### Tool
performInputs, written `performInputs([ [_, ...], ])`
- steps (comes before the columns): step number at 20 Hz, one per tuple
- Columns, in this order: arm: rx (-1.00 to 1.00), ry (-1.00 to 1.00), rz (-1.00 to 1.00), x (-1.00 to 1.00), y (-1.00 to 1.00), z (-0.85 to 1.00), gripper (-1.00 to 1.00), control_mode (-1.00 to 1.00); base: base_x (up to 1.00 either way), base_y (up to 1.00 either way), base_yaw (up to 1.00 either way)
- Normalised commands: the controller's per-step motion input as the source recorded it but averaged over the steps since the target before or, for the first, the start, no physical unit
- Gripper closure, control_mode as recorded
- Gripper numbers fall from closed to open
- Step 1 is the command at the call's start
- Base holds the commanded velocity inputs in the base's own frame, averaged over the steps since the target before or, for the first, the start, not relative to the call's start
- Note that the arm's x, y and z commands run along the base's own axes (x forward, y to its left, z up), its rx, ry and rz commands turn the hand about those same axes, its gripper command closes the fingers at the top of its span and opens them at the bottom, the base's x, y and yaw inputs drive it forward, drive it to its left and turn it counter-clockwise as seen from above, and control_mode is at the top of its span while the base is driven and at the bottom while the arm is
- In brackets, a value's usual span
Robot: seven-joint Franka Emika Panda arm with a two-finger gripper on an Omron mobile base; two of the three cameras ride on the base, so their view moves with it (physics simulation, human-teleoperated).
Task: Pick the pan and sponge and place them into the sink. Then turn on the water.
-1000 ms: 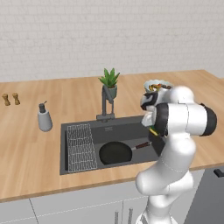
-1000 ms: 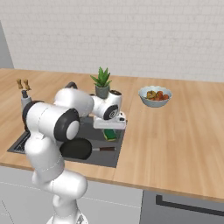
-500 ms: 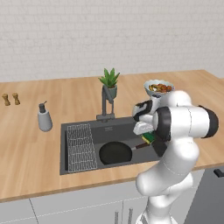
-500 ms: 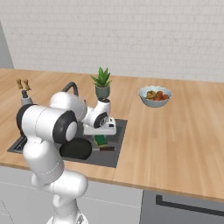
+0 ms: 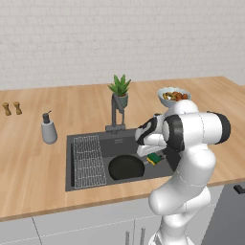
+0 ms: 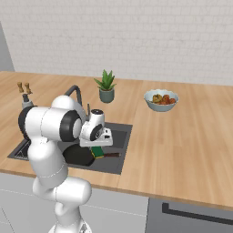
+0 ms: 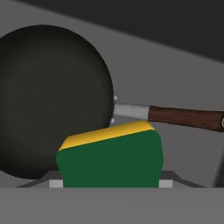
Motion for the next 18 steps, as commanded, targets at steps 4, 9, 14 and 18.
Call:
performInputs([
  [4, -0.02, 0.0, 0.0, 0.13, 0.37, -0.46, 1.0, -1.0, 0.0, 0.0, 0.0],
  [9, -0.01, 0.0, 0.0, 0.1, 0.3, -0.49, 1.0, -1.0, 0.0, 0.0, 0.0],
  [14, 0.0, 0.0, 0.0, 0.11, 0.1, -0.33, 1.0, -1.0, 0.0, 0.0, 0.0],
  [18, 0.0, 0.0, 0.0, 0.01, 0.0, -0.03, -1.0, -1.0, 0.0, 0.0, 0.0],
])
